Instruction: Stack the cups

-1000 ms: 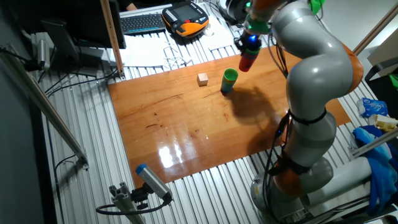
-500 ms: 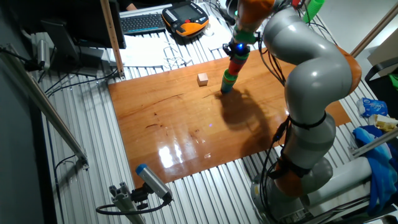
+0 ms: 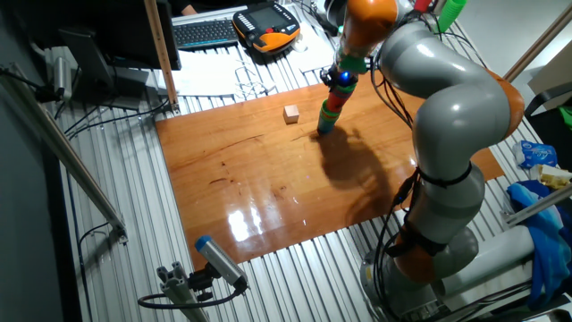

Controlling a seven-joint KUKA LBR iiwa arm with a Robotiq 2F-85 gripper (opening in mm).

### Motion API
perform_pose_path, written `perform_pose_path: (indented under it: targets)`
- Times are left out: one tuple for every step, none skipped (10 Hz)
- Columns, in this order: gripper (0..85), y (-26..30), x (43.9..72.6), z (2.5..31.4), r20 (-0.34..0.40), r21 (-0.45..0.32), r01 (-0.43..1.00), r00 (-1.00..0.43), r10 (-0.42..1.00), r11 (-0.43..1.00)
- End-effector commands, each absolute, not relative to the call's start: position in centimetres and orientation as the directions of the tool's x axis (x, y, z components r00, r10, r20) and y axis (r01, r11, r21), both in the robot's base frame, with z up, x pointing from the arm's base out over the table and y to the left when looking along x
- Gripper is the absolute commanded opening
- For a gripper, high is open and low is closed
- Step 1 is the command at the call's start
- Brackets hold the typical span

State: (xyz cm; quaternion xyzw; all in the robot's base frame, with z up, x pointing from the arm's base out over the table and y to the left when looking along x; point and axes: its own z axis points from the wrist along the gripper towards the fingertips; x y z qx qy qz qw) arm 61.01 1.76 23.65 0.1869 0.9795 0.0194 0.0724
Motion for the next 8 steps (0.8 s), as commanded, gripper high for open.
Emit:
perform_pose_path:
  targets:
    - [0.0,2.0,60.9,23.3,-0.138,0.067,0.372,-0.916,0.378,0.926]
    - [0.0,2.1,61.0,23.2,-0.136,0.076,0.376,-0.914,0.383,0.923]
    - [0.0,2.0,61.2,22.9,-0.139,0.088,0.377,-0.912,0.386,0.922]
    - [0.0,2.1,61.4,22.5,-0.151,0.079,0.374,-0.912,0.382,0.924]
    - [0.0,2.0,61.5,22.3,-0.167,0.068,0.367,-0.912,0.374,0.928]
    - [0.0,1.9,61.5,22.2,-0.176,0.049,0.358,-0.916,0.361,0.933]
    - [0.0,1.8,61.6,22.1,-0.181,0.040,0.359,-0.915,0.360,0.933]
    - [0.0,1.9,61.6,22.0,-0.189,0.045,0.367,-0.910,0.368,0.929]
